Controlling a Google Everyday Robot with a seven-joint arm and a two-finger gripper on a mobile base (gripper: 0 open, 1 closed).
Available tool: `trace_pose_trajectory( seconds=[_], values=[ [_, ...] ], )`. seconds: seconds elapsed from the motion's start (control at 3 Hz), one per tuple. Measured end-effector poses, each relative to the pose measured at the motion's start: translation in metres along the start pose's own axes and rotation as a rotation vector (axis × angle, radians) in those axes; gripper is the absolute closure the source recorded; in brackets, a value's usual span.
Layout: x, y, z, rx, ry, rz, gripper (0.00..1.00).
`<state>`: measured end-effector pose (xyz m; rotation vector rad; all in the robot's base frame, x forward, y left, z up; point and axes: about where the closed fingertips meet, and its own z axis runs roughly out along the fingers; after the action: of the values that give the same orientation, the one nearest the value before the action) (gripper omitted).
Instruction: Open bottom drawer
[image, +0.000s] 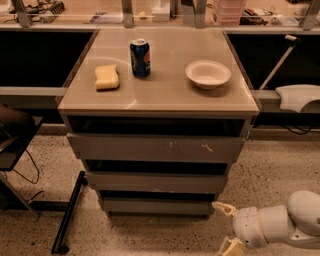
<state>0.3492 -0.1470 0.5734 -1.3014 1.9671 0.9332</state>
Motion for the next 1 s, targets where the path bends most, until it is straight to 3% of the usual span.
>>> trace_pose_trajectory(
  seconds=[0.33,0.67,1.0],
  values=[
    [0.0,0.0,0.0,0.0,0.0,0.0,0.0],
    [0.005,-0.007,0.006,-0.017,-0.072,0.0,0.0],
    [0.009,-0.051,0.037,0.017,-0.123,-0.08,0.0]
  ],
)
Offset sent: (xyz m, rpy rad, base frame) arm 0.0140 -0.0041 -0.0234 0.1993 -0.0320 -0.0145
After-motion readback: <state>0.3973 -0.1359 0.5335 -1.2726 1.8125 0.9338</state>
